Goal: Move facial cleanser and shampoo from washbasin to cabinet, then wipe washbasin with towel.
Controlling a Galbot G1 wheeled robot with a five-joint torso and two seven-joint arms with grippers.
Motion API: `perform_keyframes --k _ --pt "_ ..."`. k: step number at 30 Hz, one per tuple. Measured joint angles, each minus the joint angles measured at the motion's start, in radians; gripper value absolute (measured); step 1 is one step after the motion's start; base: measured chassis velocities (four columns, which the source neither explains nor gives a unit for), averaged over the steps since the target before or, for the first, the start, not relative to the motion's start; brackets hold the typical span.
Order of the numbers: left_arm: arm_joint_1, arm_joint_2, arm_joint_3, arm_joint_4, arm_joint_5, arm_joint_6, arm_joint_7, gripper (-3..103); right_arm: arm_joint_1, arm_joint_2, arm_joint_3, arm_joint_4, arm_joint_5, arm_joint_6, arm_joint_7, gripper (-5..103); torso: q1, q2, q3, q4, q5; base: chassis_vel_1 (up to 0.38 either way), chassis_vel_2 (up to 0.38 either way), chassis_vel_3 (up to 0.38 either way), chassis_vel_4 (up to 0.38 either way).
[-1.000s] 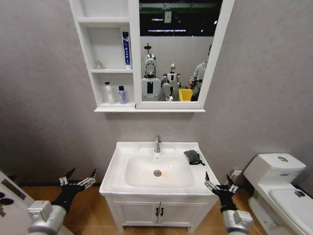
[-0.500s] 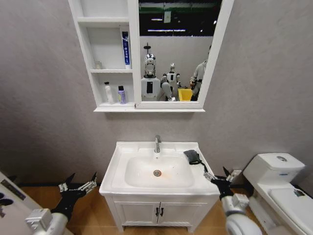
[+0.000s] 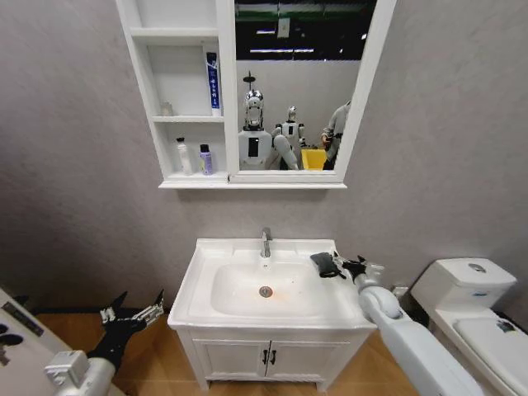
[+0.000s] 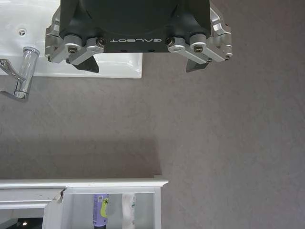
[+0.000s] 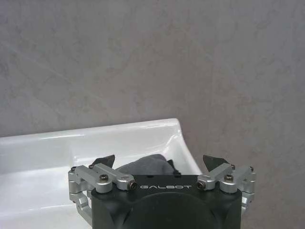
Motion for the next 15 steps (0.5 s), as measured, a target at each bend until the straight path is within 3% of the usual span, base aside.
perform_keyframes --k 3,15 --pt "0.000 0.000 0.000 0.000 -0.001 0.000 0.000 100 0.099 0.034 -0.069 -0.088 -0.010 -0.024 -0.010 100 0.000 0.000 0.000 0.0004 -0.0005 0.000 0.000 0.000 0.000" --pt "-0.001 0.001 0.001 0.001 -0.001 0.001 0.000 100 0.160 0.096 -0.094 -0.256 -0.064 -0.026 -0.045 95 0.000 0.000 0.000 0.0001 -0.0002 0.000 0.000 0.000 0.000"
